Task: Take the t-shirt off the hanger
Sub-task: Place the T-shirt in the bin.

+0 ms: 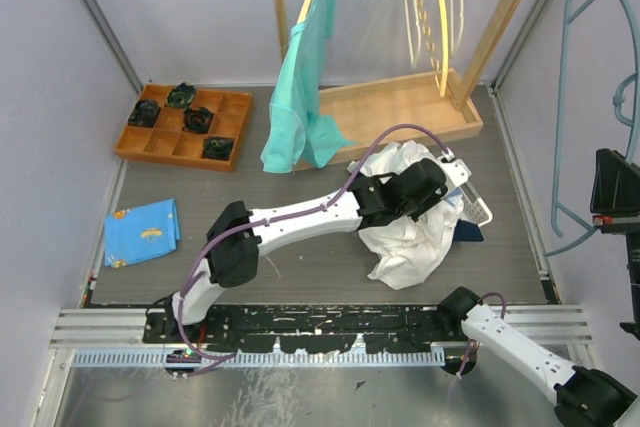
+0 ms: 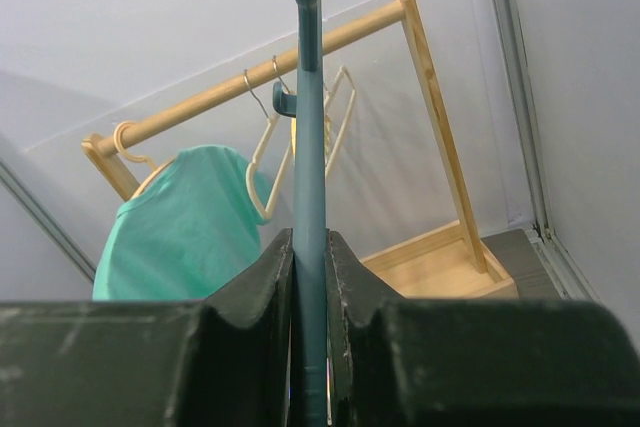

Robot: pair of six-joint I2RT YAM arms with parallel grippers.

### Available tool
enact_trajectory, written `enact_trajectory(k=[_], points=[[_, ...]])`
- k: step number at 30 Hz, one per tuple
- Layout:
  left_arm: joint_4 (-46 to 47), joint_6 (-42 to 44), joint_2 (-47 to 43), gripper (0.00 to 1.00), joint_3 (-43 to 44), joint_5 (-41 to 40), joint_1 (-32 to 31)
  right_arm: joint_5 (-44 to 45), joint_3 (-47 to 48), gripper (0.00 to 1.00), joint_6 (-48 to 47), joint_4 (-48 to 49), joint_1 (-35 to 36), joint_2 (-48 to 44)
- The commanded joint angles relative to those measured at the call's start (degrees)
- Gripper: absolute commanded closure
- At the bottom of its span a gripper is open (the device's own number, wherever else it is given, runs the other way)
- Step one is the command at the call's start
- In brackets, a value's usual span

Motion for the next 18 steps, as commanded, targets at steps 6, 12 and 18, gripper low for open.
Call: enact_trajectory(k=[6,12,18], points=[[-6.9,-7.2,6.1,0.79,0.3,7.1,2.4,-4.1,3.7,0.99,-1.6,1.6,0.0,4.1],[-10.7,-7.2,5.1,0.56,3.9,8.7,2.4,-5.7,3.9,0.99,-2.3,2.2,-0.1,5.4],[-10.6,-6.0,-3.1,0.09,4.4,6.3,2.3,-5.3,2.0,1.00,-4.5,5.6,0.0,5.1]])
